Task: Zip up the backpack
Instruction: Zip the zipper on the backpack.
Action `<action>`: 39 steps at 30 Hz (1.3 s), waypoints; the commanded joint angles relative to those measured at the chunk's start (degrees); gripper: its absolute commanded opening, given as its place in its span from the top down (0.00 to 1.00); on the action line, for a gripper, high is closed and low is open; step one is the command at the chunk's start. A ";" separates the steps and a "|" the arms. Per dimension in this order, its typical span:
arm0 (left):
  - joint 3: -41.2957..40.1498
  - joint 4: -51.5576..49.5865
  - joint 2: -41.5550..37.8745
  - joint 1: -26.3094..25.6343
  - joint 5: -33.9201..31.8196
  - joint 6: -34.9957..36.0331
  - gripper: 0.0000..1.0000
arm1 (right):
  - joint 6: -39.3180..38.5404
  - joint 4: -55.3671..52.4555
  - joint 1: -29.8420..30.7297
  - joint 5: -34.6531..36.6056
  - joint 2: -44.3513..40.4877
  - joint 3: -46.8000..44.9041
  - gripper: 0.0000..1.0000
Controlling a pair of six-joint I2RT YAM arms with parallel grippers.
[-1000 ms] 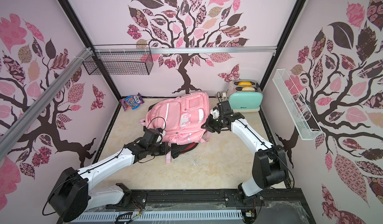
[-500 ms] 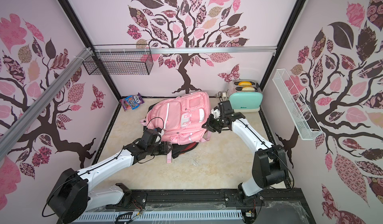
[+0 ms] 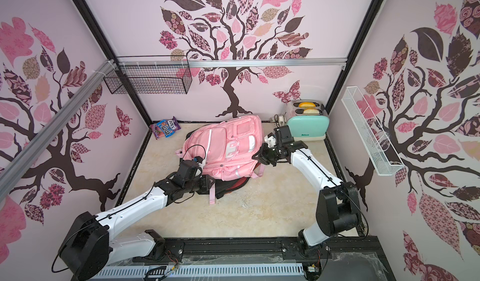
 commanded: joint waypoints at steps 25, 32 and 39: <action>-11.39 17.98 -8.04 0.94 5.08 -5.30 0.71 | 7.73 13.22 -0.76 -9.10 -3.44 3.35 1.00; -12.69 22.73 -7.54 0.99 6.57 -5.54 0.84 | 10.21 15.93 -0.78 -11.10 -4.33 1.71 1.00; -11.46 17.48 -10.45 0.93 3.62 -3.76 0.71 | 10.18 15.96 -0.88 -11.30 -4.60 1.78 1.00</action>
